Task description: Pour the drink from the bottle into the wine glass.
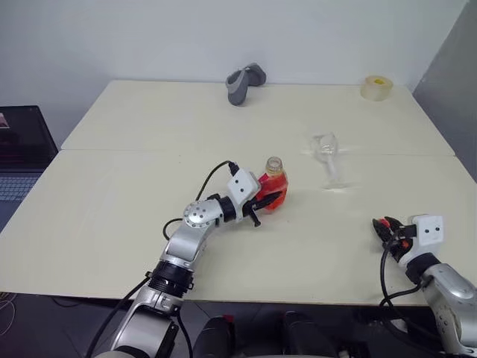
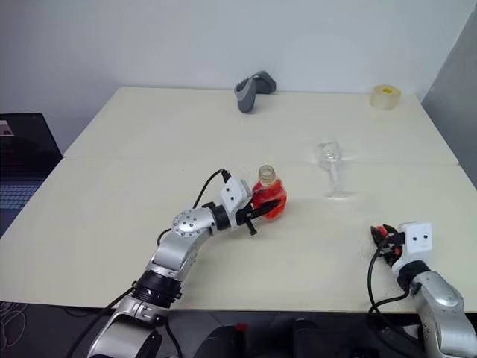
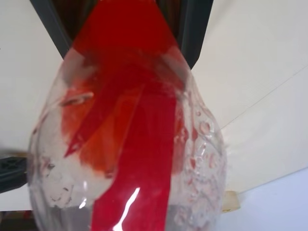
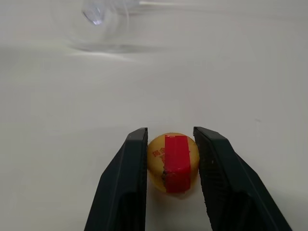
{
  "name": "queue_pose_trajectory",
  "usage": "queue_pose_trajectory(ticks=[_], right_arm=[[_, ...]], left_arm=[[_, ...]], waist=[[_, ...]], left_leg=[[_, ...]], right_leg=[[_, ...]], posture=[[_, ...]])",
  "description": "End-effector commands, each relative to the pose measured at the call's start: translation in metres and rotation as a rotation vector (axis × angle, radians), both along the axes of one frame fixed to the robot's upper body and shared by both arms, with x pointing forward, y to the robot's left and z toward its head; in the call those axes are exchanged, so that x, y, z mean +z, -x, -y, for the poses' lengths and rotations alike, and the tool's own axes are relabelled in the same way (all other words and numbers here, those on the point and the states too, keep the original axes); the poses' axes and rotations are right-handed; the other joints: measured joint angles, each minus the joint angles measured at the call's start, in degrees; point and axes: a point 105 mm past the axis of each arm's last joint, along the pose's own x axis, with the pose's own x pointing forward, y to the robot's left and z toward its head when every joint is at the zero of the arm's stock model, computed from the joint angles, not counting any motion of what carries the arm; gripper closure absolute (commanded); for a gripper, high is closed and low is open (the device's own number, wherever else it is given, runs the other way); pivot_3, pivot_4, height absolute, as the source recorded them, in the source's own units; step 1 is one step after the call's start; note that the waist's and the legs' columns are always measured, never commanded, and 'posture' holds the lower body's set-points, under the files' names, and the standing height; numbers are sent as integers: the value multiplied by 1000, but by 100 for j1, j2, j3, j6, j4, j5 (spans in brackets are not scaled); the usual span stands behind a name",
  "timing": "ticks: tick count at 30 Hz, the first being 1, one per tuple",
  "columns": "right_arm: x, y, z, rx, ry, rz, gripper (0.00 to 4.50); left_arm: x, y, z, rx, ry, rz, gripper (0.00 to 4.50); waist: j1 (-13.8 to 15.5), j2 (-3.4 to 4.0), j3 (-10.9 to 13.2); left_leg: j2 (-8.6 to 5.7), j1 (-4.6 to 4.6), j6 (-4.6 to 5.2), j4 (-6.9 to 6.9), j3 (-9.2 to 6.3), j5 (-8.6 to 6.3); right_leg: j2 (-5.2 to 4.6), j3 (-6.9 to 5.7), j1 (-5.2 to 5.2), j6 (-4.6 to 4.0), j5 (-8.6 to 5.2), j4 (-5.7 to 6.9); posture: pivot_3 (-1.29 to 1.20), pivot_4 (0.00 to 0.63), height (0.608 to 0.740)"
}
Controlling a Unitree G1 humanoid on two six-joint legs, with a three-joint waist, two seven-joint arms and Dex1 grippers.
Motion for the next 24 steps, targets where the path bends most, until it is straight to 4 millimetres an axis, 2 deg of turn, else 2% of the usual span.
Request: queue_pose_trajectory(ticks=[1, 5, 10, 11, 15, 17, 21, 24], right_arm=[[-10, 4, 8, -9, -7, -46, 3324], [-31, 13, 6, 39, -38, -200, 2017], [-30, 21, 5, 112, -25, -258, 409], [-24, 21, 6, 138, 3, -250, 35], [15, 15, 2, 246, 121, -170, 0], [43, 8, -13, 331, 135, -105, 0], [87, -5, -70, 559, 151, 28, 0], [104, -10, -111, 716, 173, 109, 0]], left_arm=[[17, 0, 1, -11, 28, 67, 3762], [18, -1, -3, 8, 36, 64, 3762], [20, -6, -11, 55, 51, 64, 3762], [21, -8, -15, 77, 56, 65, 3762], [27, -21, -39, 196, 85, 78, 3762], [32, -31, -56, 290, 108, 91, 3762], [40, -52, -97, 495, 158, 104, 3762], [41, -64, -122, 605, 172, 109, 3762]], waist=[[6, 0, 0], [8, 0, -1], [14, -1, -1], [13, -1, -1], [15, -1, 0], [-7, 1, 3], [-37, 0, 8], [3, -10, 13]], left_leg=[[-1, 4, 0, 2, -3, 0], [-1, 16, 1, 1, -6, -1], [2, 23, 6, -1, -21, -4], [3, 24, 6, 0, -21, -4], [0, 26, 7, 1, -20, -5], [1, 26, 6, 0, -19, -5], [6, 29, 7, 0, -15, -5], [7, 21, 5, 0, -30, -5]], right_leg=[[-1, -3, 10, 0, 0, -6], [-1, -7, 28, 1, 1, -21], [-1, -21, 46, 2, 1, -33], [-1, -20, 47, 2, 1, -33], [-2, -20, 50, 3, 0, -33], [-2, -18, 48, 3, 0, -33], [1, -12, 44, 4, 0, -30], [8, -30, 43, 8, -2, -34]], posture=[[0, 150, 740], [0, 150, 740], [0, 150, 740], [0, 150, 740], [0, 150, 740], [0, 150, 740], [0, 150, 740], [0, 150, 740]])
